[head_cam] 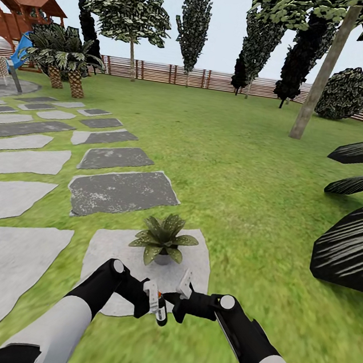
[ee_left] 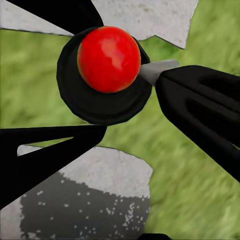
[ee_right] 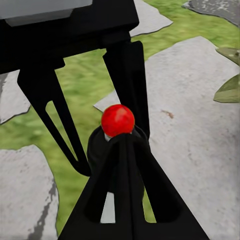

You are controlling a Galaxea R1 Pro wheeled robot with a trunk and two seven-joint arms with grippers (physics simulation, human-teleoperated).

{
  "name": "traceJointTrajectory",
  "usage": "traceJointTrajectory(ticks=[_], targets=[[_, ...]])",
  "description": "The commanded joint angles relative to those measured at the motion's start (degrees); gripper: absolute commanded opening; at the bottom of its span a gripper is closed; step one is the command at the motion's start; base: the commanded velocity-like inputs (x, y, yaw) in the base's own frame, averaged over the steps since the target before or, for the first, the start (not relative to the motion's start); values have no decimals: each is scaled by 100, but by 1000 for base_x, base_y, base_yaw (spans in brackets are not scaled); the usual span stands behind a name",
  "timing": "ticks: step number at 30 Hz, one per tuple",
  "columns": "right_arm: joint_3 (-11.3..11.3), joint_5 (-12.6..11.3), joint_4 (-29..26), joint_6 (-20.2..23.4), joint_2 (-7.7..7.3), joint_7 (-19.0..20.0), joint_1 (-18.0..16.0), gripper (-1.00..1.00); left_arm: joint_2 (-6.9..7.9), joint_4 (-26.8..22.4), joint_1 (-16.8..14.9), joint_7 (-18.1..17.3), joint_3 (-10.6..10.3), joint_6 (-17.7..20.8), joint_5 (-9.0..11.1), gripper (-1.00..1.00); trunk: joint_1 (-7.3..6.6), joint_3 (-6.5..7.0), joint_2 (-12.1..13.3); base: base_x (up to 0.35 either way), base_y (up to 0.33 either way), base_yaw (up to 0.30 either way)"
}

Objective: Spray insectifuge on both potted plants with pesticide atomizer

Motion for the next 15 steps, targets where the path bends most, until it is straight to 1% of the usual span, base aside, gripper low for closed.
traceJointTrajectory(ticks=[1,11,15], targets=[[8,52,-8,-29,-4,0,-3,-100,-10,-4,-3,-33,49,3,-42,-100,-1,-5,-2,0,0,0],[8,53,-8,-29,-4,0,-3,-100,-10,24,-3,-15,49,3,-39,-100,-1,-5,-2,0,0,0],[8,52,-8,-29,-4,0,-3,-100,-10,48,-3,12,9,5,-118,-100,-1,-5,-2,0,0,0]])
